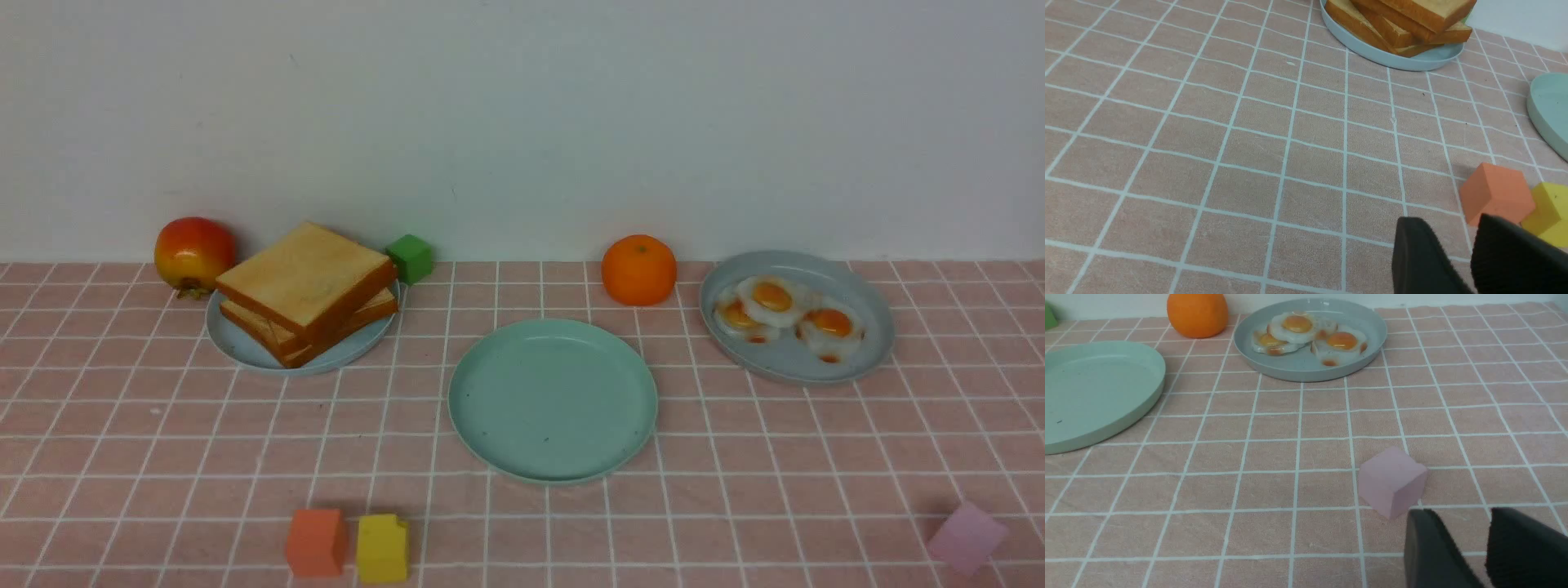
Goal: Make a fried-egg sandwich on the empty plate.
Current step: Use the left arm to grab a slice of bread
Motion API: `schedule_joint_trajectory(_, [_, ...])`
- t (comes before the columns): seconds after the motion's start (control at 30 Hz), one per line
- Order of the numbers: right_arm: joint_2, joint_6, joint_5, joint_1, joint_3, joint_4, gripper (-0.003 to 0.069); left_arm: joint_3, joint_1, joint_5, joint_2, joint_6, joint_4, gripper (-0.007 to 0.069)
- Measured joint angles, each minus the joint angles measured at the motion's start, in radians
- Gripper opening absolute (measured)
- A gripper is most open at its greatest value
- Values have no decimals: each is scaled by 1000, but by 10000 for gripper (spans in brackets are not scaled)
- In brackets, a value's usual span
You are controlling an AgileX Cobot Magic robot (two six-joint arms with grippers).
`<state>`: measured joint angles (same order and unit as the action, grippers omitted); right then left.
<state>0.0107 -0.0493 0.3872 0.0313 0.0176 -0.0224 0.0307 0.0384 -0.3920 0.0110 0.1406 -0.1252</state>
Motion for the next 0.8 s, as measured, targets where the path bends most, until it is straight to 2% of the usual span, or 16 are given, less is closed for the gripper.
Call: schedule_joint_trajectory(0.8, [0,0,0,0,0,0,241,0,0,0,0,0,2,239])
